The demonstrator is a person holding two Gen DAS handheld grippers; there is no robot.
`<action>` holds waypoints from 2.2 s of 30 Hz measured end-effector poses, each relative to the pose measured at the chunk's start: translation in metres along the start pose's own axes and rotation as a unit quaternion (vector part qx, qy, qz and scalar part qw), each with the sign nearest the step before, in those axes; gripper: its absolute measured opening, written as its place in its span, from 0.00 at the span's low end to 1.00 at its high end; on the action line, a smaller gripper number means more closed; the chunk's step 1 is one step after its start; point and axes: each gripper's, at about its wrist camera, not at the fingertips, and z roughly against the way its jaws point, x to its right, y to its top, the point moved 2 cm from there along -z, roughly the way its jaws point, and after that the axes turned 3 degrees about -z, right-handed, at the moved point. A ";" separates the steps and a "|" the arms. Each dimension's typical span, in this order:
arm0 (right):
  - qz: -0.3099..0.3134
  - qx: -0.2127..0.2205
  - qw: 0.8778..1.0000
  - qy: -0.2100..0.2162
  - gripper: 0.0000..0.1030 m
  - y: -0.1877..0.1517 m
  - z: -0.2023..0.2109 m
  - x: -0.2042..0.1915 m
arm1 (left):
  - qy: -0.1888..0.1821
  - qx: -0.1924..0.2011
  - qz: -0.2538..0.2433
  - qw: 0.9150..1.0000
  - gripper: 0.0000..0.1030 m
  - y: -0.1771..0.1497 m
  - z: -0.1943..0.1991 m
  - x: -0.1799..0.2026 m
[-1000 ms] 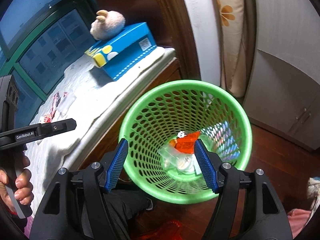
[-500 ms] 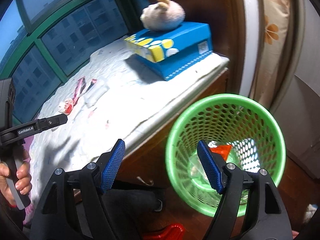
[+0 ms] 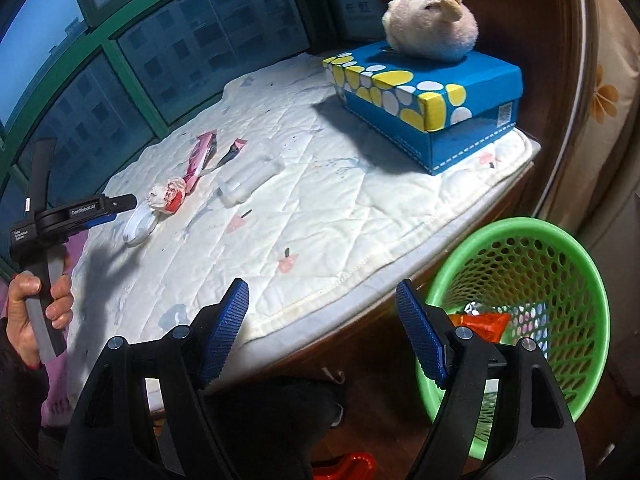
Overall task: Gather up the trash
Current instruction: 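Move both open tools back over the mattress, then grasp the clear plastic box with the right tool while the left tool grasps the crumpled tissue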
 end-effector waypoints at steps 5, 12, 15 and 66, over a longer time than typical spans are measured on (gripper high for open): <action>0.013 -0.008 1.000 0.007 0.75 0.005 -0.013 -0.016 | 0.015 -0.003 -0.040 0.999 0.67 0.007 -0.019 0.002; 0.016 -0.022 1.000 0.015 0.76 0.013 -0.029 -0.029 | 0.018 -0.007 -0.079 0.997 0.71 0.013 -0.038 0.007; 0.015 -0.027 0.999 0.018 0.76 0.016 -0.036 -0.033 | 0.019 -0.011 -0.091 0.996 0.71 0.015 -0.047 0.009; -0.155 -0.144 0.976 -0.044 0.74 0.129 -0.207 -0.075 | -0.083 0.029 -0.052 0.995 0.41 -0.016 -0.007 -0.023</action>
